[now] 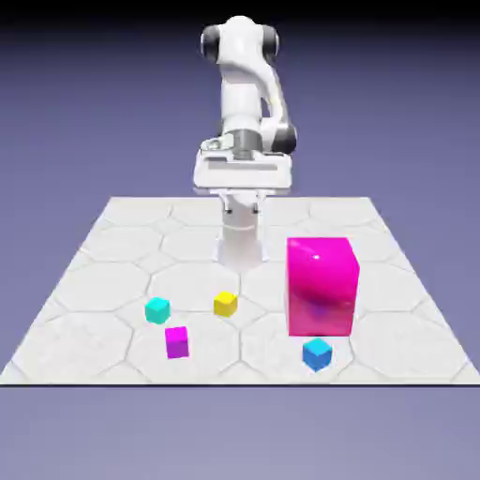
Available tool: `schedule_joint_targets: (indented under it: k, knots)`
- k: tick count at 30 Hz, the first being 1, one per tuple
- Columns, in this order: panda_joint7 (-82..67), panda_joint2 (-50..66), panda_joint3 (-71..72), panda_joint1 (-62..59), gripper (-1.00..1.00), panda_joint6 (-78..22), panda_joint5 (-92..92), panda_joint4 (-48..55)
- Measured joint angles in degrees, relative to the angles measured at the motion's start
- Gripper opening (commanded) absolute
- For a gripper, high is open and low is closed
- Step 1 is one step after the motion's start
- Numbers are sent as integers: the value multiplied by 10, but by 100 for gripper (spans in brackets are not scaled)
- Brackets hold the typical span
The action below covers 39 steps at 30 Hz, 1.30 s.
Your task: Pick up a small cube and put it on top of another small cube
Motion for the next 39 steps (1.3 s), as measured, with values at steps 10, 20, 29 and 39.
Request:
schedule_joint_targets:
  k: [10,20,29,39]
  knots:
    - [-195,-7,208,-207,0,-95,67,67]
    - [-390,-15,415,-413,0,-189,133,133]
    - [-565,-21,602,-599,0,-274,193,193]
    - [-760,-28,810,-806,0,-369,259,260]
